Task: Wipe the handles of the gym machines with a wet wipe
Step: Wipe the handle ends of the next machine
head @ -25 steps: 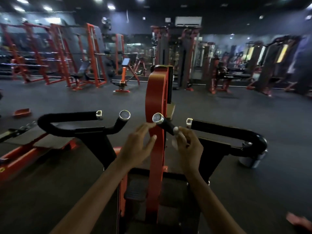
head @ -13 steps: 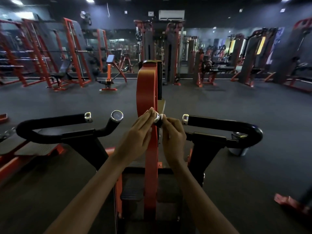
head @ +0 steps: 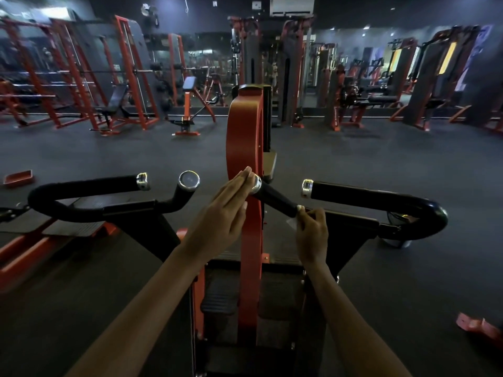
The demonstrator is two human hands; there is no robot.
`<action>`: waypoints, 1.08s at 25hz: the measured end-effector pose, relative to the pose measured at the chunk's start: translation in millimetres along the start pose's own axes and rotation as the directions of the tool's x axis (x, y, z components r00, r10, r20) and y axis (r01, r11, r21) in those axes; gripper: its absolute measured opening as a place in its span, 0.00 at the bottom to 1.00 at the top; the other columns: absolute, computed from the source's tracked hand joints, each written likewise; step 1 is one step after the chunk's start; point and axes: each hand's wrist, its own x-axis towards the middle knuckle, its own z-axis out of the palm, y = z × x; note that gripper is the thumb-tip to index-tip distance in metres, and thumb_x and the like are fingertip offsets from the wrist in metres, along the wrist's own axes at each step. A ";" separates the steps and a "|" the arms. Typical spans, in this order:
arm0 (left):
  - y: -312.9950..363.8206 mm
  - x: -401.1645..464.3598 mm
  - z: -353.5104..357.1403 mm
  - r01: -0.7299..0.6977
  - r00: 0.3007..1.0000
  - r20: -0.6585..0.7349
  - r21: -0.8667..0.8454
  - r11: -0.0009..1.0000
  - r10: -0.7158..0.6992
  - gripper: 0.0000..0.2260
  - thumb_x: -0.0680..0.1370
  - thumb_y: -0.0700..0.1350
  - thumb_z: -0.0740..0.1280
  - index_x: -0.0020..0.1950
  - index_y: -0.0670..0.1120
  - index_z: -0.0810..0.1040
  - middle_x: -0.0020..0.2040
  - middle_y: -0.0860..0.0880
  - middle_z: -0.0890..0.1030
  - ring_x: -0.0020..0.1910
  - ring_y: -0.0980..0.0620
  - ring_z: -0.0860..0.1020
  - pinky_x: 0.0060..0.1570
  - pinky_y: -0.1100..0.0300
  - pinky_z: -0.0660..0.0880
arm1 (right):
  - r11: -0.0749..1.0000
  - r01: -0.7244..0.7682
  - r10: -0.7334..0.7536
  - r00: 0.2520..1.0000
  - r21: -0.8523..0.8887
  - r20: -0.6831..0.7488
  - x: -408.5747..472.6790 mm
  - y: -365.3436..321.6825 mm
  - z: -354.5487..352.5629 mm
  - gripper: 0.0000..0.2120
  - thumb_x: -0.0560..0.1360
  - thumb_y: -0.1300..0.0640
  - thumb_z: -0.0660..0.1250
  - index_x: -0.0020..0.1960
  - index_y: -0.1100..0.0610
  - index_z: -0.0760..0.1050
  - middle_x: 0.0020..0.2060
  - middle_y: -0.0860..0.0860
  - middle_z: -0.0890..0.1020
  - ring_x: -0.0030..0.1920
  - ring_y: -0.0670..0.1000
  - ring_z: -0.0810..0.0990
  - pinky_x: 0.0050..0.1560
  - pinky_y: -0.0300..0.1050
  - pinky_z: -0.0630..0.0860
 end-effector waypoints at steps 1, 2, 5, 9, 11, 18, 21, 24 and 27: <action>-1.5 0.7 0.1 -0.003 1.000 0.000 0.003 1.000 0.003 0.22 0.81 0.38 0.57 0.75 0.36 0.59 0.76 0.40 0.61 0.76 0.47 0.60 0.71 0.48 0.65 | 0.999 -0.031 0.031 0.999 0.015 -0.012 1.6 -1.7 -0.6 0.13 0.80 0.57 0.59 0.52 0.64 0.78 0.44 0.52 0.71 0.33 0.43 0.68 0.31 0.30 0.64; -2.5 1.1 0.3 -0.002 1.000 0.000 0.001 1.000 0.002 0.22 0.81 0.38 0.56 0.75 0.36 0.59 0.76 0.40 0.60 0.76 0.47 0.60 0.71 0.48 0.65 | 0.996 -0.078 0.079 0.996 0.041 -0.031 3.2 -3.3 0.1 0.13 0.80 0.57 0.60 0.50 0.64 0.79 0.43 0.52 0.71 0.33 0.42 0.66 0.31 0.29 0.62; -2.2 0.1 1.0 0.001 1.000 0.009 0.000 1.000 -0.001 0.22 0.82 0.38 0.57 0.75 0.36 0.58 0.76 0.40 0.60 0.76 0.46 0.60 0.71 0.47 0.65 | 0.946 -0.245 0.268 0.960 0.213 -0.087 5.5 -20.7 -2.6 0.08 0.77 0.62 0.64 0.50 0.65 0.80 0.44 0.56 0.76 0.35 0.39 0.67 0.33 0.25 0.67; -4.3 -1.1 1.7 -0.002 1.000 0.003 -0.013 1.000 0.002 0.23 0.81 0.37 0.57 0.76 0.36 0.58 0.76 0.40 0.60 0.76 0.47 0.59 0.71 0.48 0.64 | 0.788 -0.390 0.462 0.886 0.476 -0.039 0.7 -54.4 -6.0 0.08 0.75 0.62 0.67 0.53 0.58 0.81 0.45 0.53 0.80 0.37 0.41 0.74 0.35 0.25 0.70; -5.7 -1.9 2.2 -0.008 1.000 -0.002 -0.012 1.000 0.008 0.23 0.81 0.37 0.57 0.76 0.37 0.58 0.76 0.41 0.60 0.76 0.47 0.59 0.72 0.48 0.64 | 0.724 -0.394 0.484 0.875 0.567 -0.011 -4.9 -73.2 -9.3 0.08 0.75 0.60 0.68 0.53 0.57 0.81 0.45 0.51 0.82 0.41 0.42 0.78 0.38 0.30 0.72; -16.2 -2.7 -4.8 -0.078 0.995 0.057 0.012 0.997 0.077 0.28 0.77 0.32 0.57 0.76 0.41 0.54 0.77 0.45 0.56 0.76 0.47 0.57 0.73 0.51 0.60 | 0.840 0.045 0.038 0.989 0.541 -0.141 -26.5 -113.4 -31.2 0.03 0.76 0.61 0.66 0.48 0.56 0.77 0.46 0.50 0.78 0.45 0.44 0.78 0.41 0.31 0.75; -23.1 -0.5 -11.2 -0.100 0.992 0.074 0.026 0.995 0.098 0.25 0.80 0.36 0.58 0.77 0.43 0.57 0.77 0.47 0.58 0.77 0.50 0.57 0.73 0.48 0.61 | 0.878 0.477 -0.464 0.865 0.028 -0.193 -19.8 -90.8 -36.3 0.10 0.78 0.59 0.61 0.54 0.60 0.79 0.47 0.52 0.79 0.47 0.45 0.75 0.41 0.30 0.71; -26.0 0.0 -12.6 -0.089 0.994 0.053 -0.032 0.995 0.091 0.23 0.81 0.39 0.58 0.76 0.45 0.60 0.77 0.48 0.60 0.77 0.51 0.57 0.72 0.46 0.62 | 0.771 0.632 -0.635 0.773 -0.083 -0.014 -4.9 -78.4 -40.5 0.15 0.82 0.55 0.56 0.60 0.60 0.77 0.49 0.51 0.79 0.48 0.37 0.69 0.44 0.28 0.71; -26.8 -0.9 -9.2 -0.097 0.995 0.018 -0.102 0.990 0.100 0.22 0.82 0.42 0.58 0.75 0.43 0.60 0.76 0.47 0.62 0.76 0.49 0.58 0.71 0.45 0.64 | 0.544 0.831 -0.833 0.552 -0.118 0.045 9.0 -73.5 -43.7 0.14 0.77 0.62 0.66 0.62 0.64 0.73 0.52 0.55 0.77 0.49 0.47 0.76 0.44 0.40 0.78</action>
